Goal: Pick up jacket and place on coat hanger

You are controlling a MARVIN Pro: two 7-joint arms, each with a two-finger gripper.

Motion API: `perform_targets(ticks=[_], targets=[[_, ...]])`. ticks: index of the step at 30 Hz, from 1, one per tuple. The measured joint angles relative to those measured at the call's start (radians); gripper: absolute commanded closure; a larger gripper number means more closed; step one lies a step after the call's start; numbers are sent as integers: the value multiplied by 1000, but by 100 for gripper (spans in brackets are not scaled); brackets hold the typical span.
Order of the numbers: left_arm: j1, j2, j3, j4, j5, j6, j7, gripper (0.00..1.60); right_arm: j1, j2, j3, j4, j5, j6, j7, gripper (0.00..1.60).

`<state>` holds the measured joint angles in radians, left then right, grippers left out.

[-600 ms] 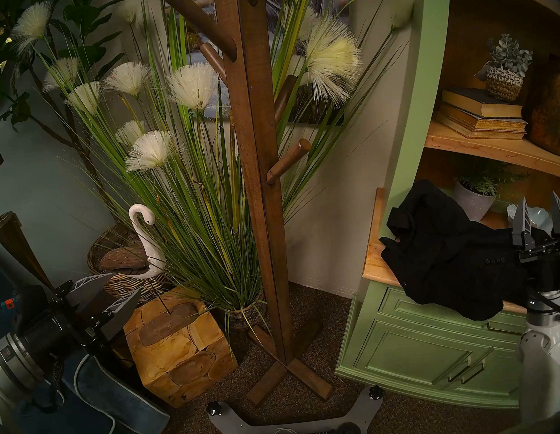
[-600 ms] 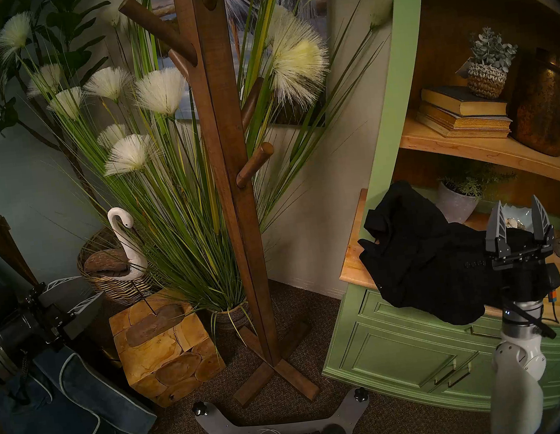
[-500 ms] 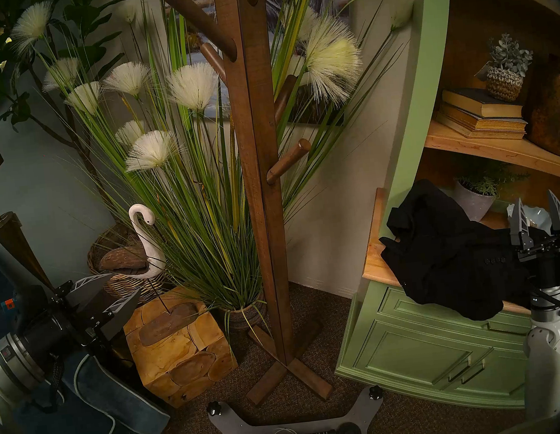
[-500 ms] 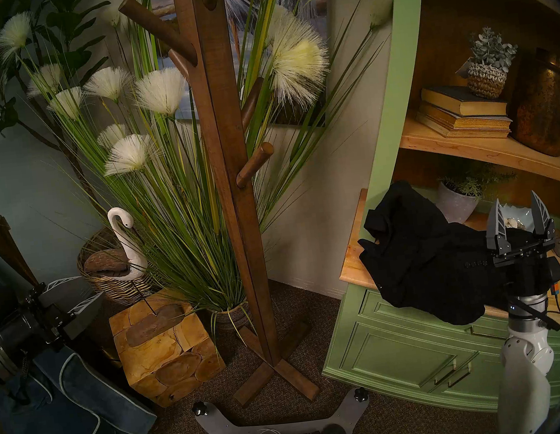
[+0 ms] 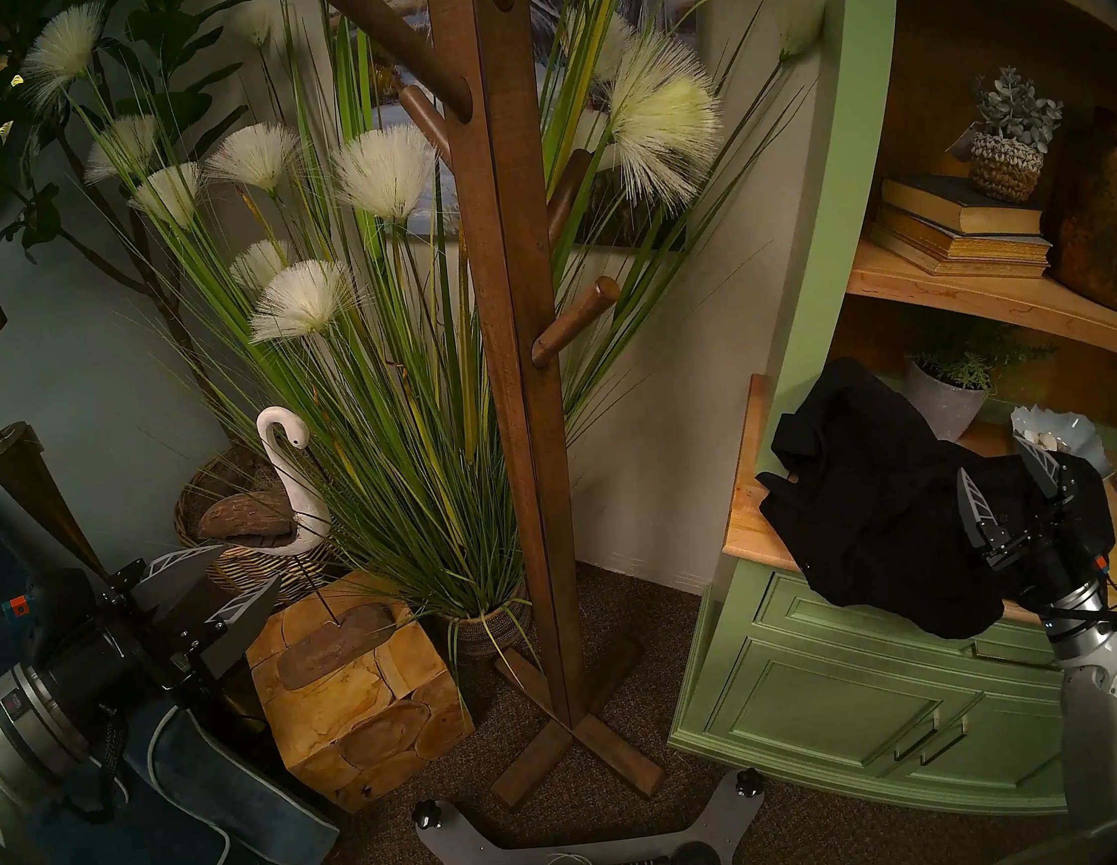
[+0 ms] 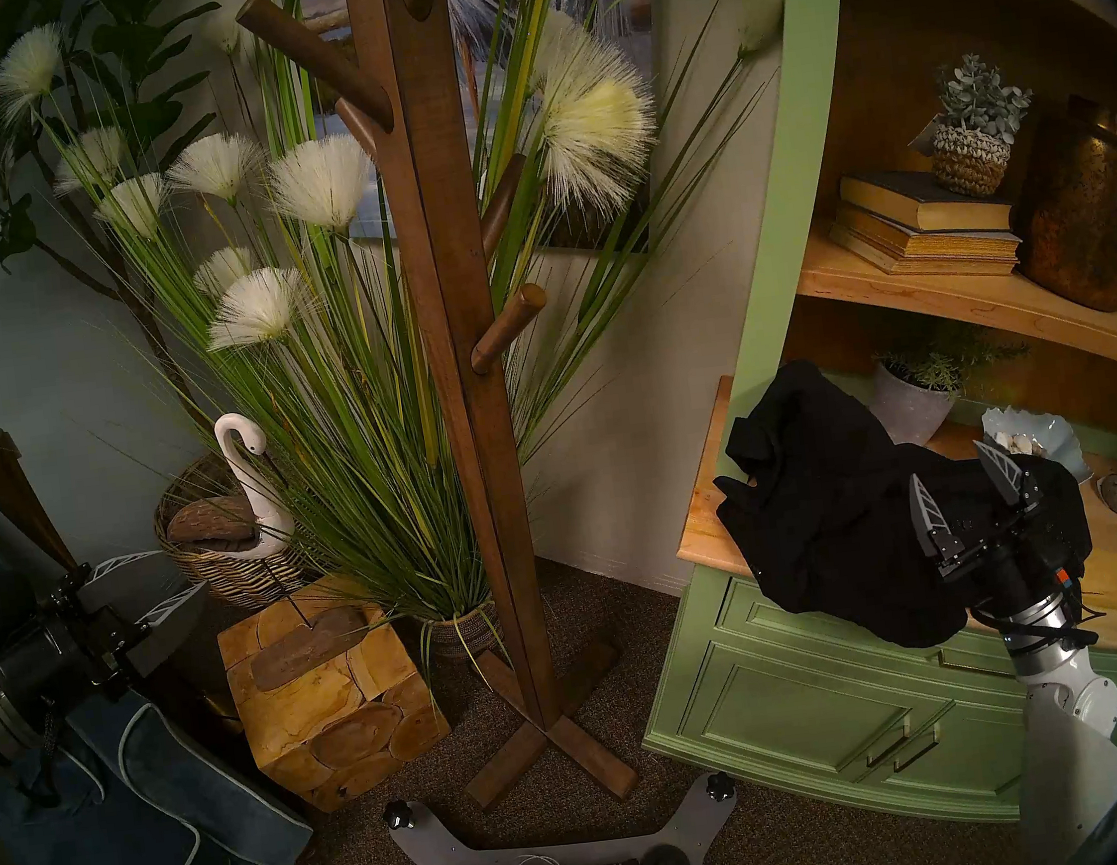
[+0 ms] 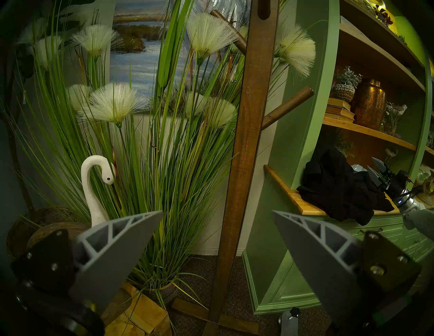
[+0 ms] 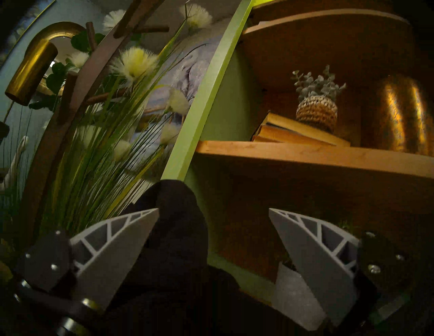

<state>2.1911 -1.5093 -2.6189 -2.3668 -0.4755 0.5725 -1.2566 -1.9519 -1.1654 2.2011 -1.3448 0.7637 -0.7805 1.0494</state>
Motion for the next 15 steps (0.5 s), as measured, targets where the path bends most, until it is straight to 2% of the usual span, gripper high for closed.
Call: perform_targets(ticks=[10, 15], targets=[[-1, -1, 0, 0, 1, 0, 0, 0, 71, 91, -96, 43, -42, 31, 33, 0], [-1, -1, 0, 0, 1, 0, 0, 0, 115, 137, -142, 125, -51, 29, 34, 0]])
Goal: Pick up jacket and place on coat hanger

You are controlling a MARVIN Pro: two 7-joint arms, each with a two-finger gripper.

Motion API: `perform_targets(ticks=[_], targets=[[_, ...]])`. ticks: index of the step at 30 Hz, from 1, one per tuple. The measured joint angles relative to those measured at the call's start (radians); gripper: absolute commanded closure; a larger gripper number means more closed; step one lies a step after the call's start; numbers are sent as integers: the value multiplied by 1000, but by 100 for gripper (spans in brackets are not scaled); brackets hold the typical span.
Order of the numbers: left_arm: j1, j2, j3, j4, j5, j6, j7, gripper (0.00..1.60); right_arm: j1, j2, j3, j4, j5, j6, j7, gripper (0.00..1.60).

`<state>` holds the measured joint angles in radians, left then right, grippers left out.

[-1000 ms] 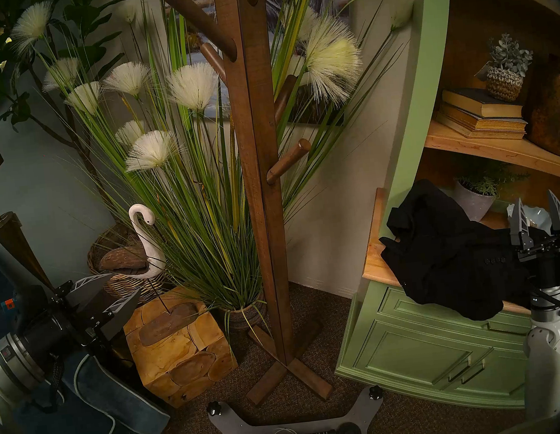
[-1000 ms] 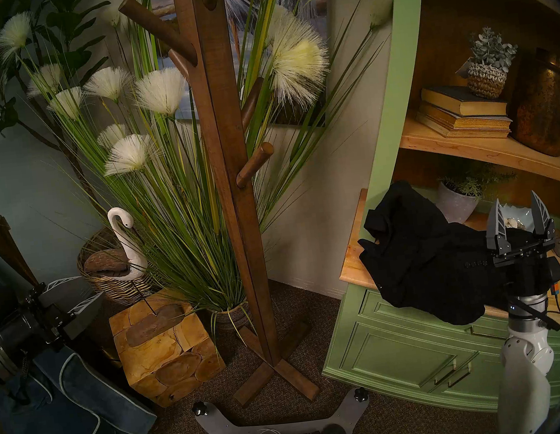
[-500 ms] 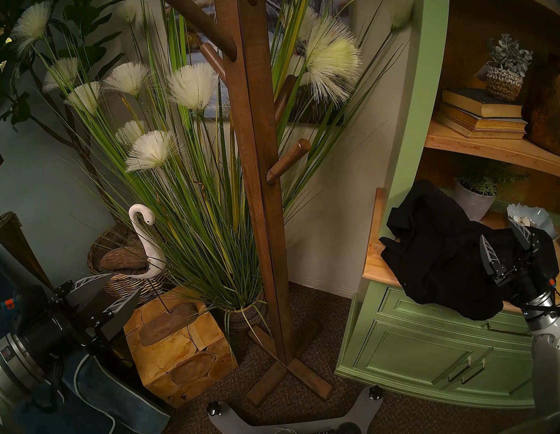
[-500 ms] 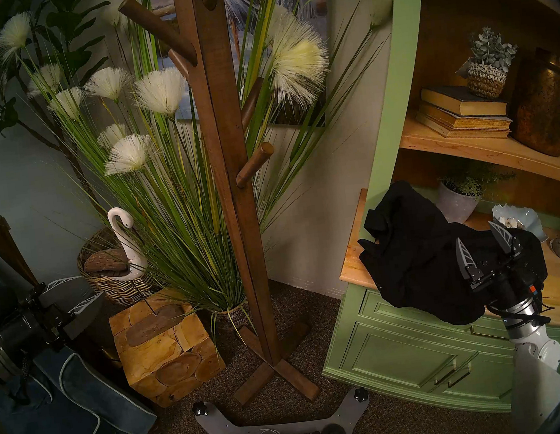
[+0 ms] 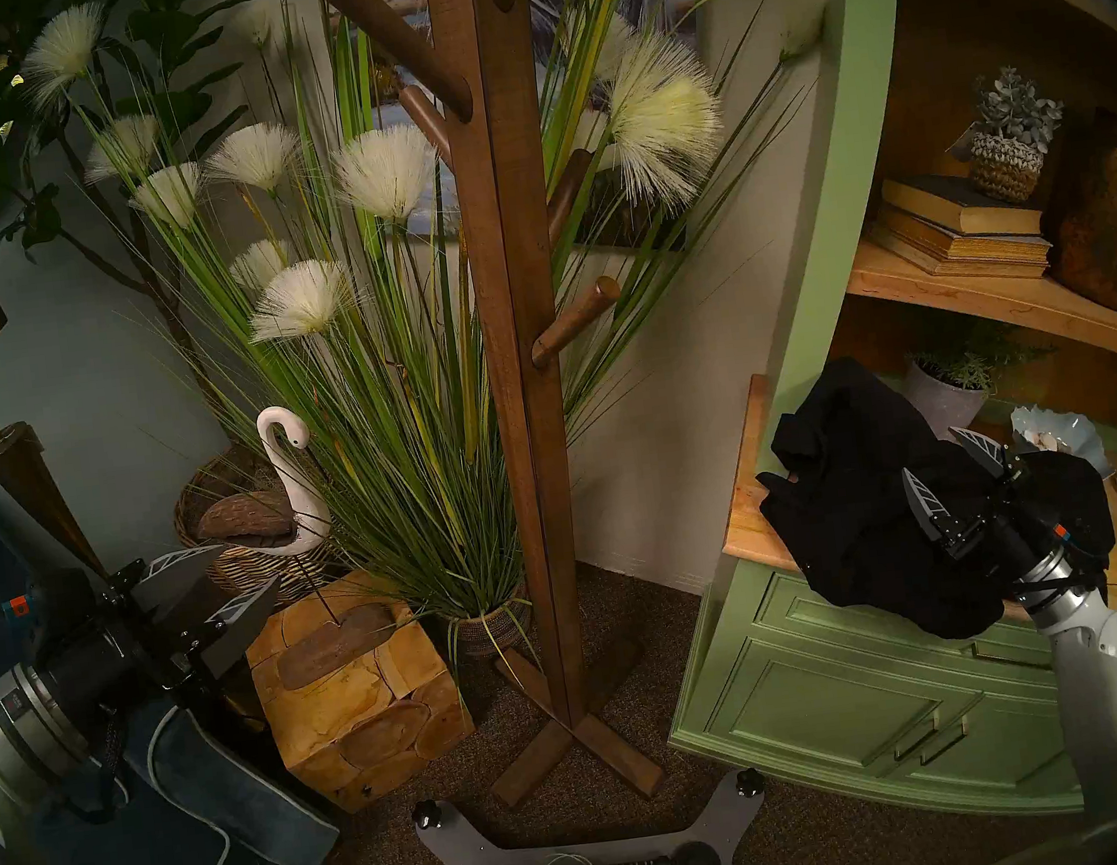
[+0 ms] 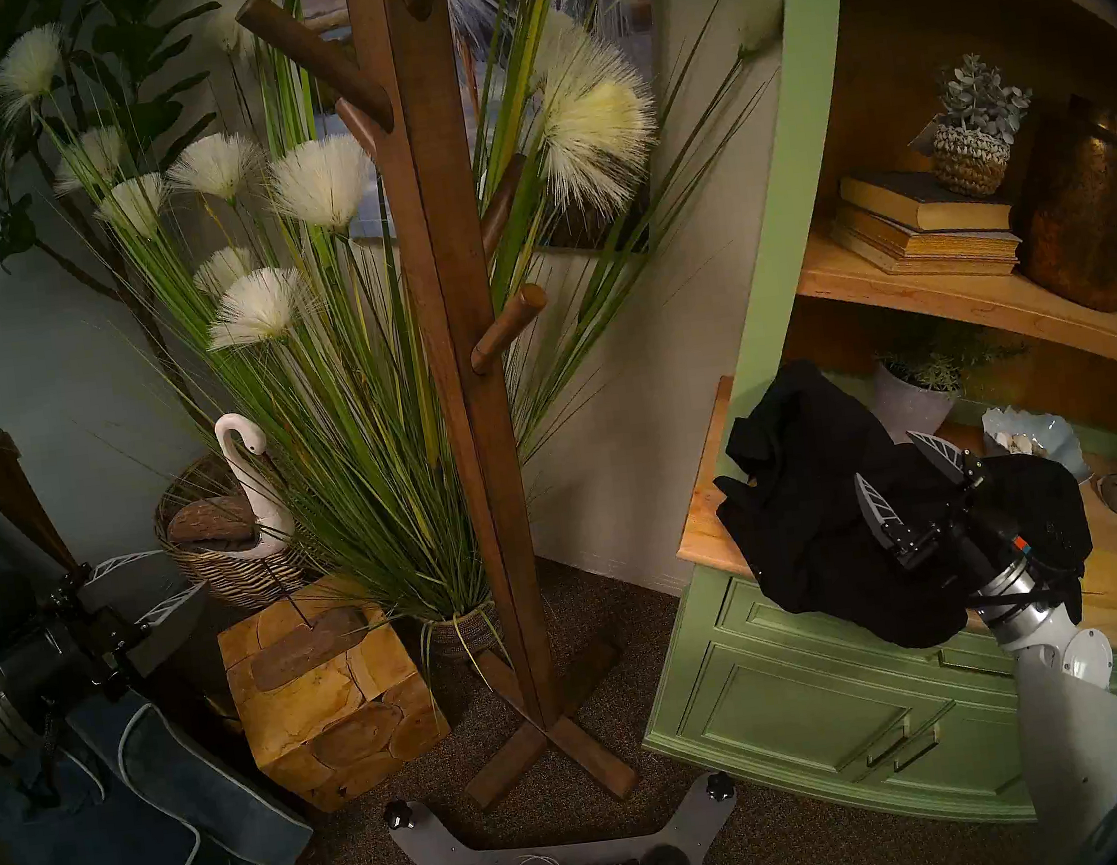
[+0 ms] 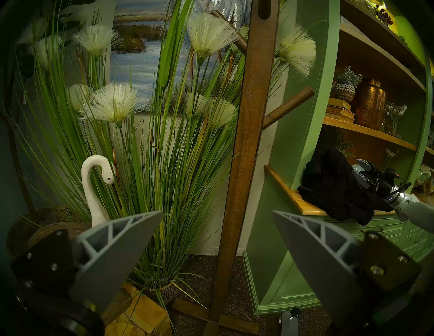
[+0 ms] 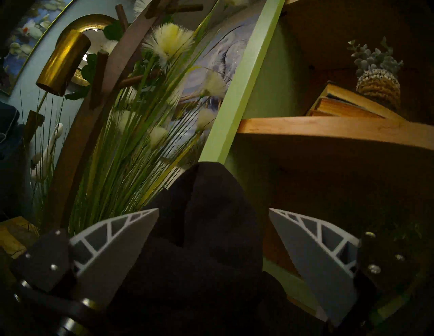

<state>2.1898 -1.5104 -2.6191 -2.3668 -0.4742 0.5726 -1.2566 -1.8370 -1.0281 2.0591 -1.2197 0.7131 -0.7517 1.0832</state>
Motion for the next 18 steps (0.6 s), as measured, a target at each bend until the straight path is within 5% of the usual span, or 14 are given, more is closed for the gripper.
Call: perform_targets(ticks=[10, 18], targets=[[-1, -1, 0, 0, 0, 0, 0, 0, 67, 57, -73, 184, 34, -24, -23, 0], [-1, -1, 0, 0, 1, 0, 0, 0, 130, 81, -124, 219, 66, -4, -10, 0]])
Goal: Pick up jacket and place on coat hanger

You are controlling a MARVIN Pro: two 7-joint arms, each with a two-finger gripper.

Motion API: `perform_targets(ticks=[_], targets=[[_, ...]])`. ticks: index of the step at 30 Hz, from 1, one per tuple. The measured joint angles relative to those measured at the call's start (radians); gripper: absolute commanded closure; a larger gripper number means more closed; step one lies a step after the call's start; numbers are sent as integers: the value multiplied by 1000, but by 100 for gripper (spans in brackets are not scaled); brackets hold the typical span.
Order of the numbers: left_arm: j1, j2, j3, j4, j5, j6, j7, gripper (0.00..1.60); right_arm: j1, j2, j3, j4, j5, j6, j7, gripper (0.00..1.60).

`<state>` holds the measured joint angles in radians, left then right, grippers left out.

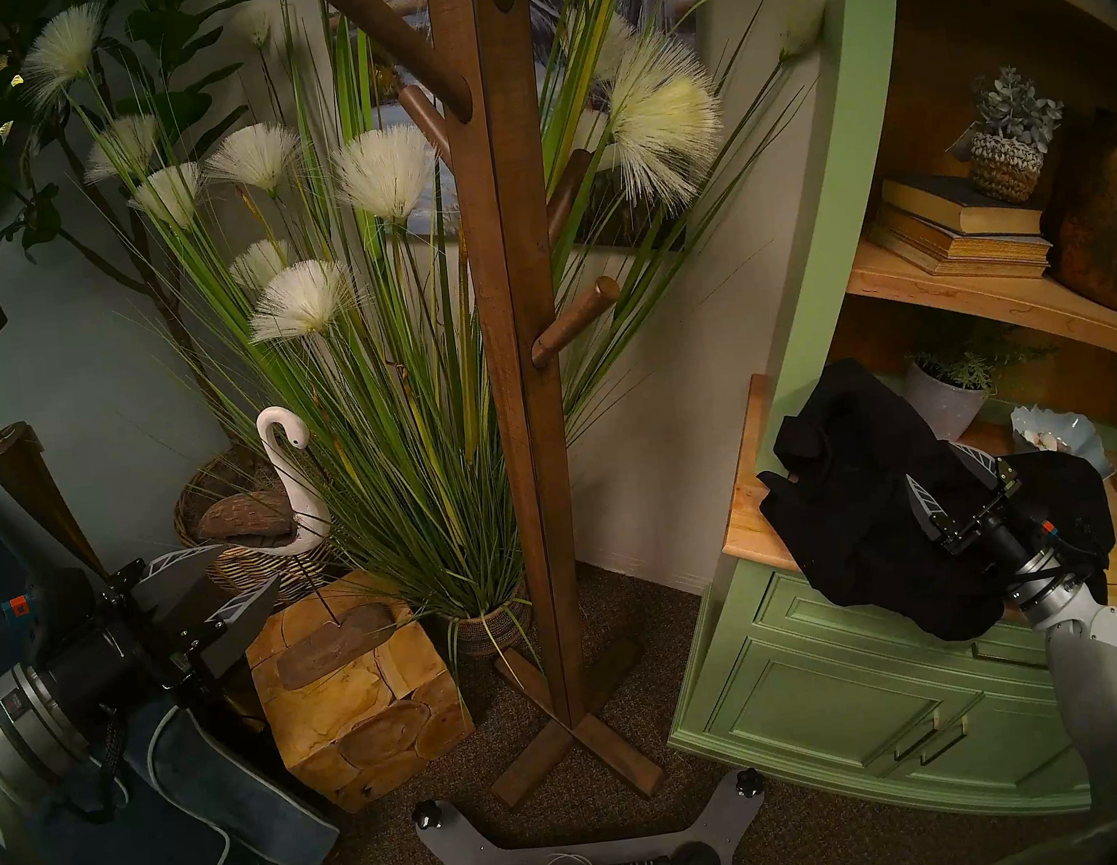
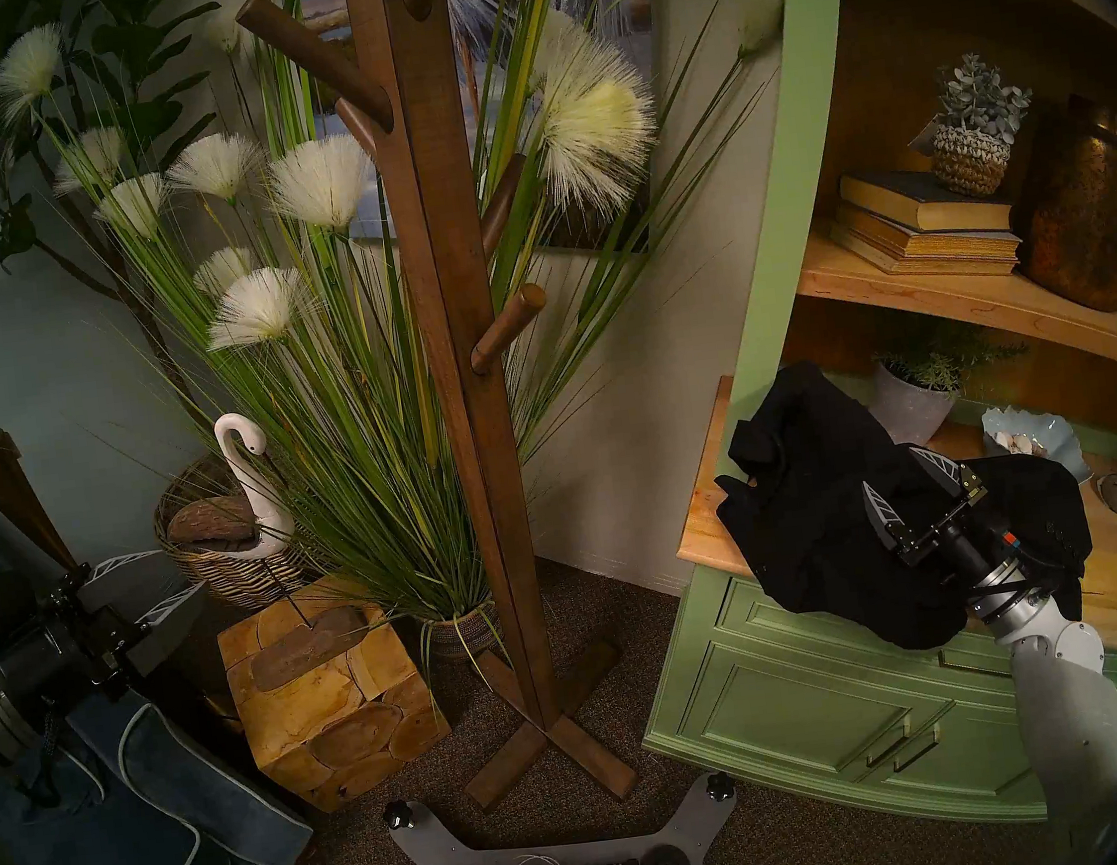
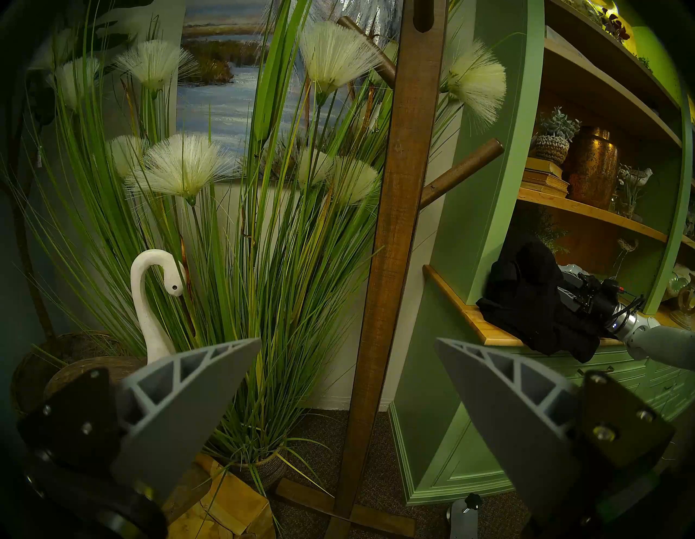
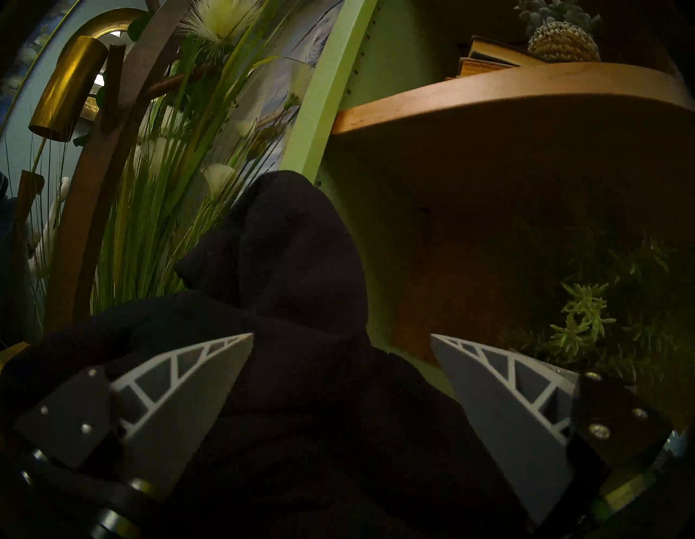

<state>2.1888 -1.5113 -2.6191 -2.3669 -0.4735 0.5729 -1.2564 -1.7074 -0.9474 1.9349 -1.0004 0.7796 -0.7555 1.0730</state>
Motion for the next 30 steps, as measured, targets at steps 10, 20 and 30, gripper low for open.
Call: perform_targets(ticks=[10, 20, 30], targets=[[0, 0, 0, 0, 1, 0, 0, 0, 79, 26, -80, 1, 20, 13, 17, 0], [-1, -1, 0, 0, 1, 0, 0, 0, 106, 64, -194, 38, 40, -17, -9, 13], [-1, -1, 0, 0, 1, 0, 0, 0, 128, 111, -275, 100, 70, -36, -28, 160]])
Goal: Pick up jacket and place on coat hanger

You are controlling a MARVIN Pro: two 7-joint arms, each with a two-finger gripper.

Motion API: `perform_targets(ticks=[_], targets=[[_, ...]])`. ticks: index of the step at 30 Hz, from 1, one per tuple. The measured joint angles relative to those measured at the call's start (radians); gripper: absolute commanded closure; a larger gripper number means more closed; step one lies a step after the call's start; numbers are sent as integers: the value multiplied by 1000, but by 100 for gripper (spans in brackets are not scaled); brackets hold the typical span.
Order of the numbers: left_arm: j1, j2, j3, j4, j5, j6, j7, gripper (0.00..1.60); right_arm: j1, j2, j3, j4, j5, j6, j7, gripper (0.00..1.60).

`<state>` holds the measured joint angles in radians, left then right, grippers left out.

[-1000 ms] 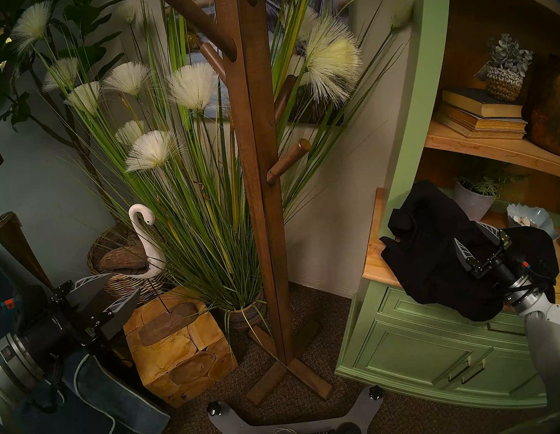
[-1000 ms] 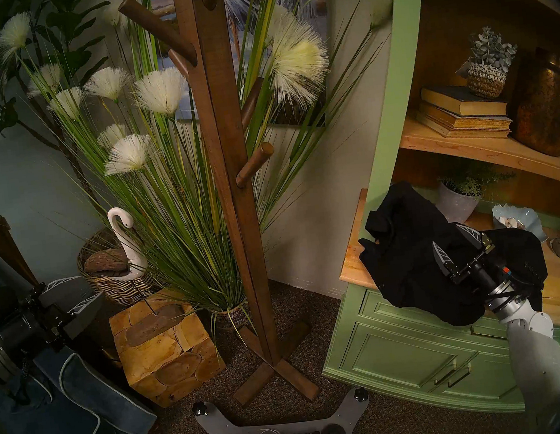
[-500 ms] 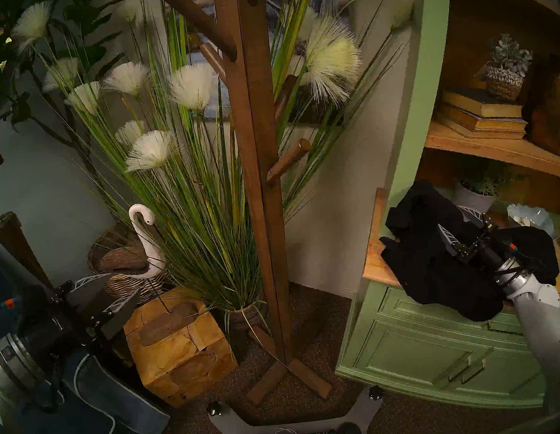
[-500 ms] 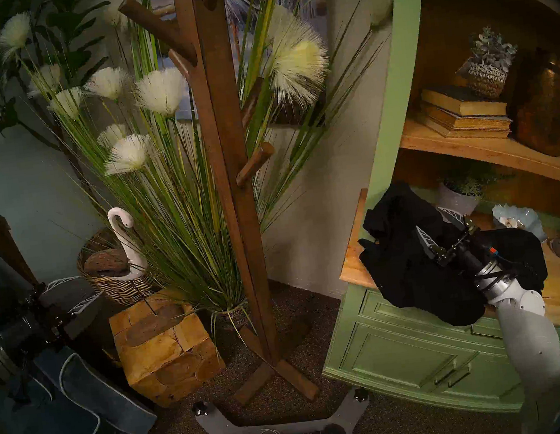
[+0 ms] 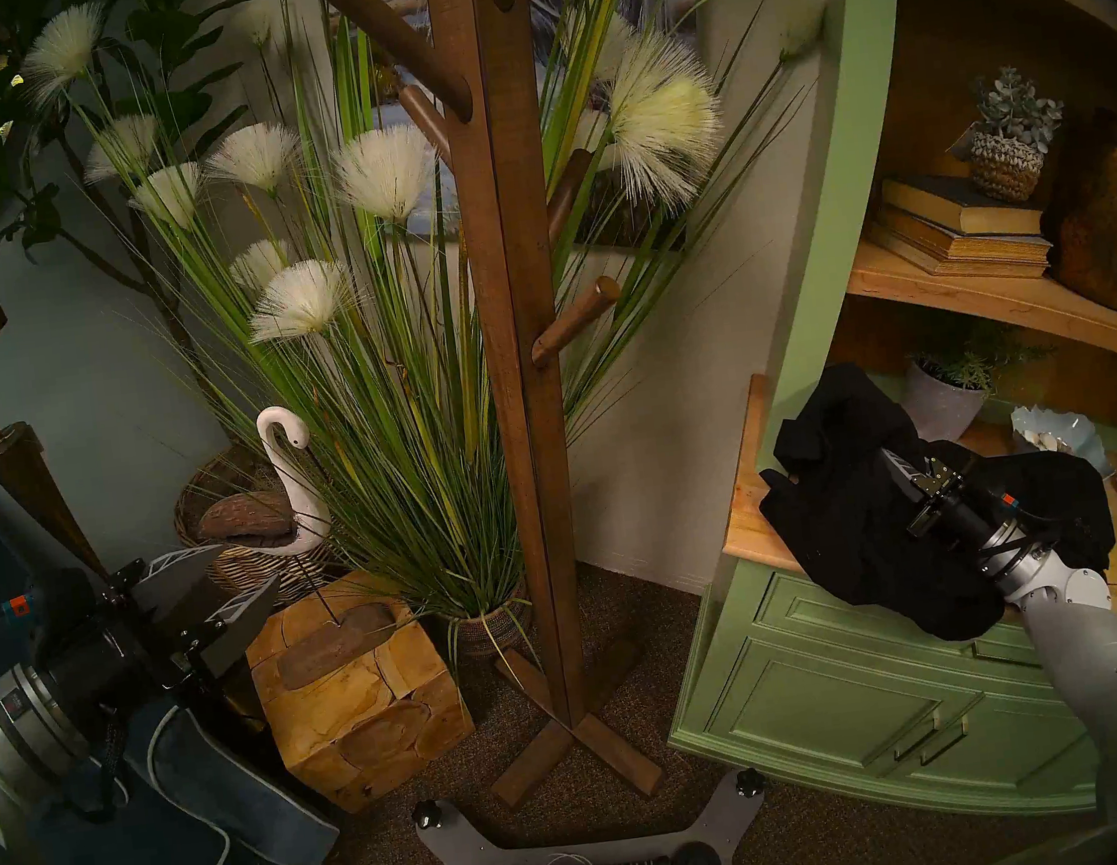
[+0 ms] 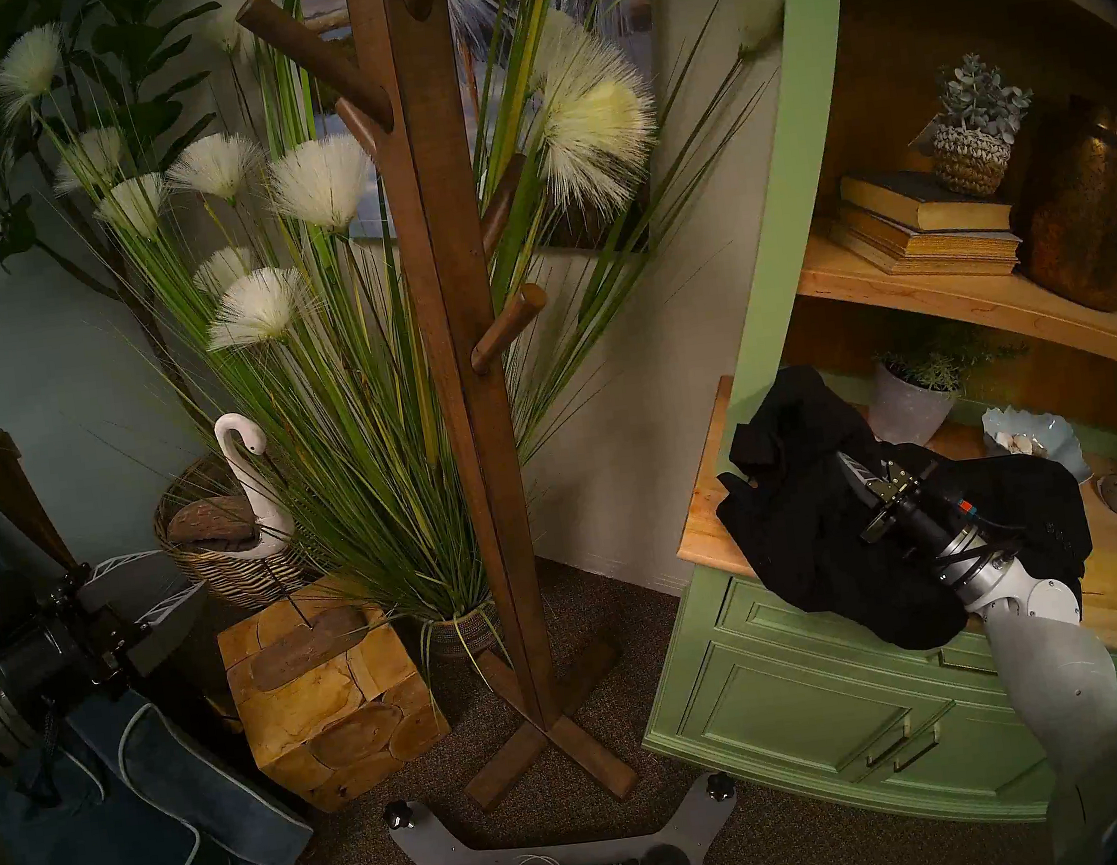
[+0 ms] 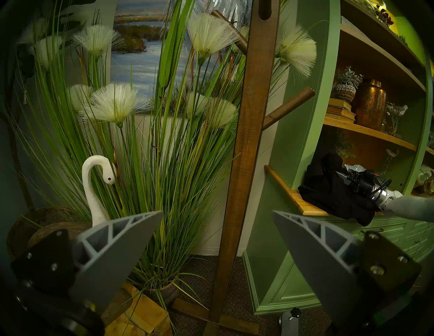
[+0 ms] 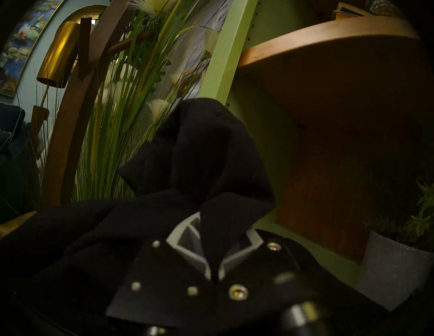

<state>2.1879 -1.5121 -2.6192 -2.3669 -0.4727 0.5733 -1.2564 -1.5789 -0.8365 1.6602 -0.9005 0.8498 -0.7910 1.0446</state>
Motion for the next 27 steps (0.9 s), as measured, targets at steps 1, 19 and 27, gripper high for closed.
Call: perform_targets(ticks=[1, 19, 27], targets=[[0, 0, 0, 0, 0, 0, 0, 0, 2, 3, -5, 5, 3, -2, -2, 160], [0, 0, 1, 1, 5, 0, 1, 0, 10, -79, 52, -101, 179, -151, -156, 160], [-1, 0, 1, 2, 9, 0, 1, 0, 12, -118, 64, -197, 222, -159, -165, 160]])
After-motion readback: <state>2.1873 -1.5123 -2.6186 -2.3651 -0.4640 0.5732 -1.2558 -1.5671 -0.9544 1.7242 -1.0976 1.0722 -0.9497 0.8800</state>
